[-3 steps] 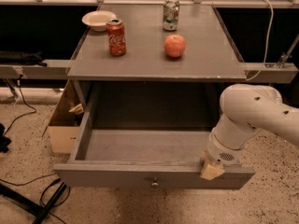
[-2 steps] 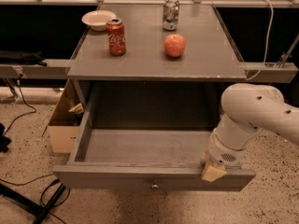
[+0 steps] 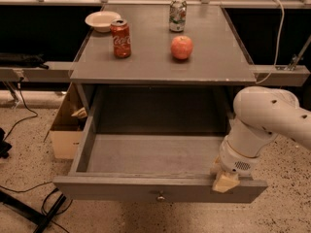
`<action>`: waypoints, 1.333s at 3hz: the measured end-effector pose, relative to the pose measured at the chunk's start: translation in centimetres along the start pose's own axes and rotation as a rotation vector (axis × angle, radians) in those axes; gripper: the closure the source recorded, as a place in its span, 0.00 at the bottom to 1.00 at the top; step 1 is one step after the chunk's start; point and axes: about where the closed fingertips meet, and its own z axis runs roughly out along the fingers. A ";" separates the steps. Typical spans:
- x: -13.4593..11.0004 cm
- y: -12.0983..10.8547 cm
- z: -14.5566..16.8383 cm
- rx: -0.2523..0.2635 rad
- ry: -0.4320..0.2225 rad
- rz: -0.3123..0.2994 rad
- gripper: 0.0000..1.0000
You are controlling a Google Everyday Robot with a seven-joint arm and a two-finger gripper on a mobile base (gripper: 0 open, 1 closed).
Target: Open top drawer
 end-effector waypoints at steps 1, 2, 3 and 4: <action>0.4 0.8 -0.1 -0.027 0.000 -0.013 1.00; 0.4 0.8 -0.1 -0.027 0.000 -0.013 0.87; 0.4 0.8 -0.1 -0.027 0.000 -0.013 0.64; 0.4 0.8 -0.1 -0.027 0.000 -0.013 0.41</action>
Offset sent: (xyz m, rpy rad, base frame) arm -0.0079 -0.0028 0.0025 0.0085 0.0233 0.0175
